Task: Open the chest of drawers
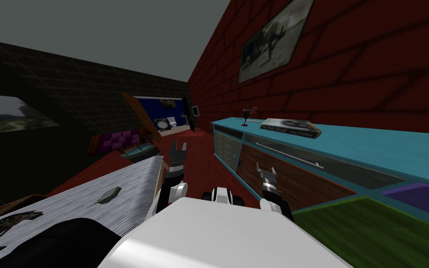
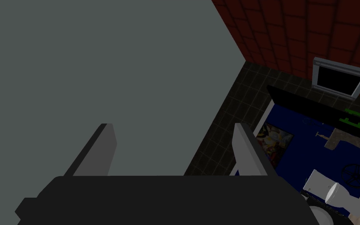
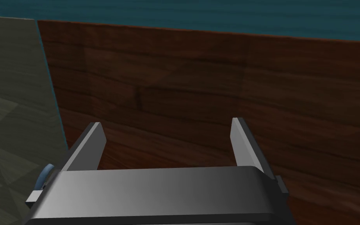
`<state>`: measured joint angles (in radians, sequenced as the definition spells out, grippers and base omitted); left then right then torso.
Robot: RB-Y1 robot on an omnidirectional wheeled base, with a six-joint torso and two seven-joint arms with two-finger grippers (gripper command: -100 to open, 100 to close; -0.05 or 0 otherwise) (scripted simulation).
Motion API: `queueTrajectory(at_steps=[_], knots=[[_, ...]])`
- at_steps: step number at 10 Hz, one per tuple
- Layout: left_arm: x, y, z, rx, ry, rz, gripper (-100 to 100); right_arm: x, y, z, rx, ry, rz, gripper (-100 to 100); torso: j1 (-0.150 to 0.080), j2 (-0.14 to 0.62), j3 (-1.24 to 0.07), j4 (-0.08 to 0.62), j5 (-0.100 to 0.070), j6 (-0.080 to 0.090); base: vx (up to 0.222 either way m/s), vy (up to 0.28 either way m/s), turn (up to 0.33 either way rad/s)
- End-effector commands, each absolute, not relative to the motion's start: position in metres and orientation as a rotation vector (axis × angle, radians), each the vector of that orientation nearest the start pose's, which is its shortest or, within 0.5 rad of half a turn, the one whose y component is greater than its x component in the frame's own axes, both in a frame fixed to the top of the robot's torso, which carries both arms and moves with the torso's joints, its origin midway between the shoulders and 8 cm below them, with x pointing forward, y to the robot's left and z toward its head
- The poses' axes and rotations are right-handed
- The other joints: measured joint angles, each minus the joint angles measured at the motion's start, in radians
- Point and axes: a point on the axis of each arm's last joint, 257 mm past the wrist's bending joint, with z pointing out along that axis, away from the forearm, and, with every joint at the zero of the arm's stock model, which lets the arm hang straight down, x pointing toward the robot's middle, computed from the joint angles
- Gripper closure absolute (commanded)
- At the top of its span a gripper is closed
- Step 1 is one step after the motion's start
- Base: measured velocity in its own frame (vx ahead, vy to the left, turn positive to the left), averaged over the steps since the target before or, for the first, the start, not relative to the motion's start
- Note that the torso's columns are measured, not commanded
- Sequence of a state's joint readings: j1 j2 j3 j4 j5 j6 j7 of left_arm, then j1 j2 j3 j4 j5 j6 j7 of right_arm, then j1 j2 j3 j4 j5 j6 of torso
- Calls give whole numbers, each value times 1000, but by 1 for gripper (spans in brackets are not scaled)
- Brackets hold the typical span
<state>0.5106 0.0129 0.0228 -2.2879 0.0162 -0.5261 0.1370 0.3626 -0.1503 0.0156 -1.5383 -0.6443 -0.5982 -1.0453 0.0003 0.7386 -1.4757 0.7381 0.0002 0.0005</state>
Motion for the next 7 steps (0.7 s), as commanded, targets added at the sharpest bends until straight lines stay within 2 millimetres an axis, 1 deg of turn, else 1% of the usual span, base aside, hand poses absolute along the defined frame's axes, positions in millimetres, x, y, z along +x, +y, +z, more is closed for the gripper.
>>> queueTrajectory(at_steps=[1,2,3,4,5,6,7], knots=[[336,287,30,-685,557,-1420,0,391,-393,-287,-2242,492,-2553,-100,0,-1,0,0,0,-1,31,-19,144],[336,287,30,-685,558,-1420,0,391,-393,-287,-2233,503,-2548,-100,-1,-1,0,0,0,0,14,-10,-8],[336,287,30,-685,558,-1420,0,386,-399,-306,-2227,608,-2489,-100,0,0,0,0,0,0,26,-8,229],[336,287,30,-685,557,-1420,0,386,-399,-306,-2205,634,-2475,-100,0,-1,0,0,0,-1,29,-15,154],[336,287,30,-685,558,-1420,0,382,-404,-323,-2201,726,-2426,-100,0,-1,0,0,0,0,40,-20,199],[336,287,30,-685,558,-1420,0,381,-405,-325,-2180,755,-2408,-100,-1,-2,-1,0,0,-1,37,-20,126],[336,287,30,-685,558,-1420,0,381,-405,-325,-2162,772,-2399,-100,-1,-1,-1,0,0,0,17,-11,-6]])
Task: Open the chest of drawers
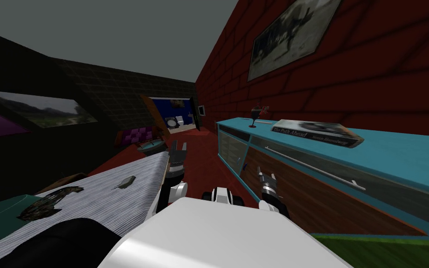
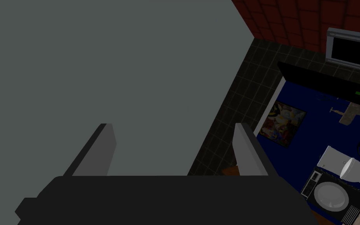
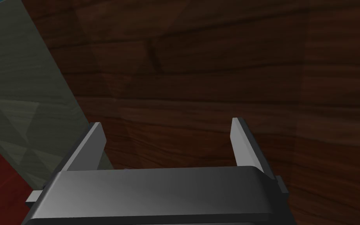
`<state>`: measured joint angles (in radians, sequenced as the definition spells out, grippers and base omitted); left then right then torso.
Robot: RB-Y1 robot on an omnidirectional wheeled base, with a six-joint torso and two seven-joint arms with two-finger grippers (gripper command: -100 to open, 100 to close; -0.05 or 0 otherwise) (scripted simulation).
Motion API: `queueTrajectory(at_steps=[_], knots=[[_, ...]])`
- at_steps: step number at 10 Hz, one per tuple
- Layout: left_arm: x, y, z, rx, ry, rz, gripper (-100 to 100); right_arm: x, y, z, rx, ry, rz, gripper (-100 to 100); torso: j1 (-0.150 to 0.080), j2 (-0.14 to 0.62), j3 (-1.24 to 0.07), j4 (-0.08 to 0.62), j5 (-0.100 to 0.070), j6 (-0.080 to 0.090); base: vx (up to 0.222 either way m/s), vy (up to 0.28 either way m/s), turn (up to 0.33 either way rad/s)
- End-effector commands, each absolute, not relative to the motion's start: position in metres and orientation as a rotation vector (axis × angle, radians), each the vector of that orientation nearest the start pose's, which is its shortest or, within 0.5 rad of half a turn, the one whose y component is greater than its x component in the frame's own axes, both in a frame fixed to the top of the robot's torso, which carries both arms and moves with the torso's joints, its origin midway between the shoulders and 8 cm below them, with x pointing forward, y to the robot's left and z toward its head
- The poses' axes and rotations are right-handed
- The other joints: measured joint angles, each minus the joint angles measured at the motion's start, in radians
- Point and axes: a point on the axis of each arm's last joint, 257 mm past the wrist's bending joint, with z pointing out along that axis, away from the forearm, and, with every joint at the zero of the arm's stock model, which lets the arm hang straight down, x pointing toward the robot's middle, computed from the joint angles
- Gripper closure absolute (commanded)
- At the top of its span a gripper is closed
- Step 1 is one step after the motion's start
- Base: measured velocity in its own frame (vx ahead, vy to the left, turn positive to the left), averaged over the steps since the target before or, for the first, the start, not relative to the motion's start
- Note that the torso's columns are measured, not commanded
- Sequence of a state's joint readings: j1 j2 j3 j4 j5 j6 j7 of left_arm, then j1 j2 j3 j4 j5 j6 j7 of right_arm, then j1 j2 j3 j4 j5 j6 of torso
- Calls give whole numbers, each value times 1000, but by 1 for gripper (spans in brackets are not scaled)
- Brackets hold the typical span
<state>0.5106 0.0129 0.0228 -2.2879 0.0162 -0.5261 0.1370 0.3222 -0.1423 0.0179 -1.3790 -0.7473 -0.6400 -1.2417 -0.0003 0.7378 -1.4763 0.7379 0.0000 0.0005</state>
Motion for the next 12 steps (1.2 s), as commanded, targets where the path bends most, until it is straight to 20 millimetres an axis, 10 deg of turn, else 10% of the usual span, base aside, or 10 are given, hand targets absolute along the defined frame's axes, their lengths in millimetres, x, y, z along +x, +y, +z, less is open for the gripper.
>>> queueTrajectory(at_steps=[1,12], knots=[[336,287,30,-685,558,-1420,0,376,-410,-342,-2152,865,-2348,-100,1,1,1,0,0,0,27,-7,197],[336,287,30,-685,558,-1420,0,346,-428,-407,-1951,1320,-2097,-100,1,1,1,0,0,0,25,-13,112]])
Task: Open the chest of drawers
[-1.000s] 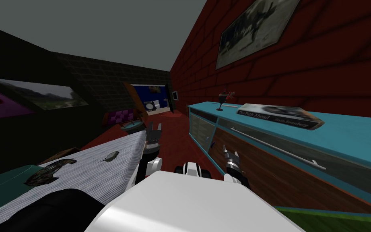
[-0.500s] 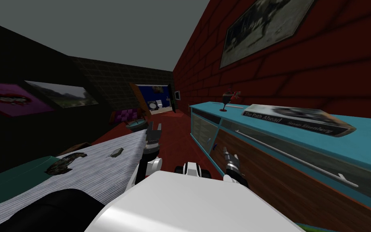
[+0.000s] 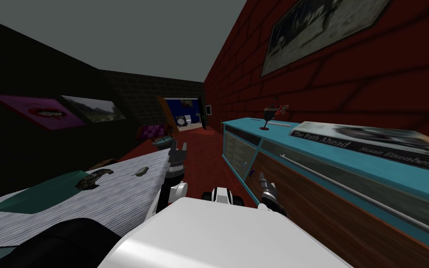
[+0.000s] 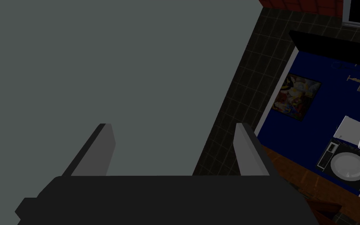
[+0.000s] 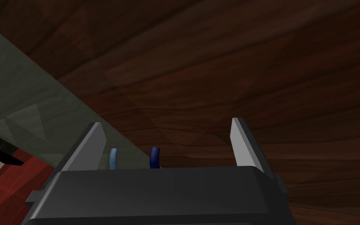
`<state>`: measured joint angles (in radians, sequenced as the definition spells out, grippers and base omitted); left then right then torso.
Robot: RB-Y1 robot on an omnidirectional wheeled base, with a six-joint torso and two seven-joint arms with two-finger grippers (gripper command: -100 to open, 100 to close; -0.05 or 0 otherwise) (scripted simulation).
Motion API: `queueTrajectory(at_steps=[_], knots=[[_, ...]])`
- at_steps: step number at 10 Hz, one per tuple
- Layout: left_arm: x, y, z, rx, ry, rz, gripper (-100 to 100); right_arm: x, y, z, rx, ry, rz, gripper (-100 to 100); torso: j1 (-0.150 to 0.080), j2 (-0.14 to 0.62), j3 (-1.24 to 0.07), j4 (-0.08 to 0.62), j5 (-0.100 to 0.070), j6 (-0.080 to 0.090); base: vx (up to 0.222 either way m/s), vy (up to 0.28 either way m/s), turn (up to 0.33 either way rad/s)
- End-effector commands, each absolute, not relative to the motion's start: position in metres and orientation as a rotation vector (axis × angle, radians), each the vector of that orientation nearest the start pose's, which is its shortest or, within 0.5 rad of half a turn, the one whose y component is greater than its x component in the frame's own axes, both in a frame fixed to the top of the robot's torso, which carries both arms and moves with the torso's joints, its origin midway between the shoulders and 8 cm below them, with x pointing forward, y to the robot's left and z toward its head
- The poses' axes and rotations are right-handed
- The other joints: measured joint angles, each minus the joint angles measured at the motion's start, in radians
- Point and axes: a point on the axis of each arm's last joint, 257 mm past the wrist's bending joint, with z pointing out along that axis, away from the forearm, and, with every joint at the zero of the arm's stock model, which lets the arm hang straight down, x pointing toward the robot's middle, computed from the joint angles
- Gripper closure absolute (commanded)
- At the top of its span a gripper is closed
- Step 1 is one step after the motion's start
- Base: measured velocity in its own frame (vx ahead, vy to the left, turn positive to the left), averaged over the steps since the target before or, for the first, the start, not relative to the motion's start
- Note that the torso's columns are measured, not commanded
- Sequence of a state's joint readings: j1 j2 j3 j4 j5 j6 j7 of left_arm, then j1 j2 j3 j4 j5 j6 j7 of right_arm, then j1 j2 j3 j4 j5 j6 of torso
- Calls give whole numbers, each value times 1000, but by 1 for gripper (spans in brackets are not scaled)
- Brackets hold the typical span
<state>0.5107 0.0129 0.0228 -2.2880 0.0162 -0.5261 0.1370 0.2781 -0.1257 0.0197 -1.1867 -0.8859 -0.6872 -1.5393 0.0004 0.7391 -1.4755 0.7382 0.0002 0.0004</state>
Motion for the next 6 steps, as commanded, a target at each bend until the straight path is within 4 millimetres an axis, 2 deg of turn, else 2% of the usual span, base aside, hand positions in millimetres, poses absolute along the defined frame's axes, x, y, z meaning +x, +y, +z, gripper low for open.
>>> queueTrajectory(at_steps=[1,2,3,4,5,6], knots=[[336,287,30,-685,558,-1420,0,346,-428,-407,-1921,1339,-2084,-100,0,-1,0,0,0,-1,25,-14,128],[336,287,30,-685,558,-1420,0,339,-431,-420,-1896,1414,-2048,-100,0,-1,0,0,0,0,34,-14,197],[336,287,30,-685,558,-1420,0,338,-431,-421,-1862,1437,-2032,-100,0,-2,-1,0,0,-1,33,-12,104],[336,287,30,-685,558,-1420,0,330,-434,-434,-1838,1508,-1997,-100,0,-1,-1,0,0,0,39,-11,179],[336,287,30,-685,558,-1420,0,330,-434,-434,-1805,1526,-1983,-100,0,-2,-1,0,0,-1,36,-13,92],[336,287,30,-685,558,-1420,0,321,-436,-446,-1775,1596,-1950,-100,0,-1,-1,0,0,0,38,-9,161]])
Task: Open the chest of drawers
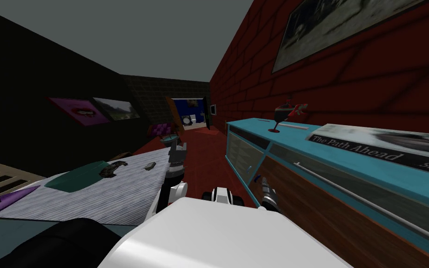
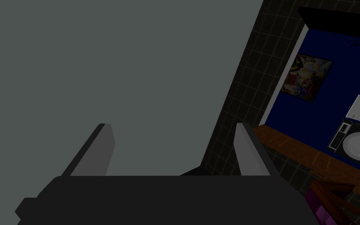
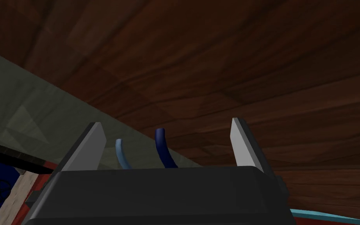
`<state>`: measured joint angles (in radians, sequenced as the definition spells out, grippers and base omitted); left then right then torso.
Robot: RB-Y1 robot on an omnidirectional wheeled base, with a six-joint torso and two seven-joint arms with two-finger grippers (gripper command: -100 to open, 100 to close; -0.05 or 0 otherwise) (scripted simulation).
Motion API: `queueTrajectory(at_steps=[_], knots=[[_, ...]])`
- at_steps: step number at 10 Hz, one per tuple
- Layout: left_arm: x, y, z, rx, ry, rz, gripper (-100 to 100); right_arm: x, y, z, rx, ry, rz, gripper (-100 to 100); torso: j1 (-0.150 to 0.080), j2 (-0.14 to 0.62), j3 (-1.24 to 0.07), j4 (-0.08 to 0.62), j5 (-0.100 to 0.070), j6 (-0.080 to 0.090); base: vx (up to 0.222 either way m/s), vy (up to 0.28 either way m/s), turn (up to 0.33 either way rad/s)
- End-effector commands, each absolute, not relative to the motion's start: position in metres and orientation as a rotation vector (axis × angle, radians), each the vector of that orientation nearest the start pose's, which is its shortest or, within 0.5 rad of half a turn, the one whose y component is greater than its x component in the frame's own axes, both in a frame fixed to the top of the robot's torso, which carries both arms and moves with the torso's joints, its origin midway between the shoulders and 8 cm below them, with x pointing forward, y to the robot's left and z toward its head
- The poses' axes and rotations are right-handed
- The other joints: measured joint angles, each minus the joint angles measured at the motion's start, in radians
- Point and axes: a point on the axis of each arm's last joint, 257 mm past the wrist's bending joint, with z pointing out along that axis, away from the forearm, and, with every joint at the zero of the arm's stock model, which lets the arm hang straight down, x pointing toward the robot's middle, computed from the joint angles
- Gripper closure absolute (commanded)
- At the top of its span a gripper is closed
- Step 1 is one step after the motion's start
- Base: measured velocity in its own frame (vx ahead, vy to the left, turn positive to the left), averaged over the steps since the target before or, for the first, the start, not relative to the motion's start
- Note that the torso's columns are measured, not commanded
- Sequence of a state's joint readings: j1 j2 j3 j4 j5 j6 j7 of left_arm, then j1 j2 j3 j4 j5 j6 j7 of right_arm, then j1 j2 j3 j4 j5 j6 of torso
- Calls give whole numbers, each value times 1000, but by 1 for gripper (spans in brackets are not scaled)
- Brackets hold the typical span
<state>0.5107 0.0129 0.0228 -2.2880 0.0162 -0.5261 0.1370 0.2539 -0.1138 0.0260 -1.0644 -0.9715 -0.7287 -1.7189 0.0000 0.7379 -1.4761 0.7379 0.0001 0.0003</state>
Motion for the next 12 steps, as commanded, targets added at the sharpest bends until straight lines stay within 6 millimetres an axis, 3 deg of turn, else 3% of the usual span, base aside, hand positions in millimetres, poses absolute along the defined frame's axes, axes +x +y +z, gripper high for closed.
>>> queueTrajectory(at_steps=[1,12], knots=[[336,287,30,-685,558,-1420,0,321,-436,-446,-1740,1613,-1937,-100,0,0,0,0,0,-1,32,-8,77],[336,287,30,-685,558,-1420,0,273,-440,-501,-1426,1986,-1736,-100,0,-1,0,0,0,0,36,-4,97]])
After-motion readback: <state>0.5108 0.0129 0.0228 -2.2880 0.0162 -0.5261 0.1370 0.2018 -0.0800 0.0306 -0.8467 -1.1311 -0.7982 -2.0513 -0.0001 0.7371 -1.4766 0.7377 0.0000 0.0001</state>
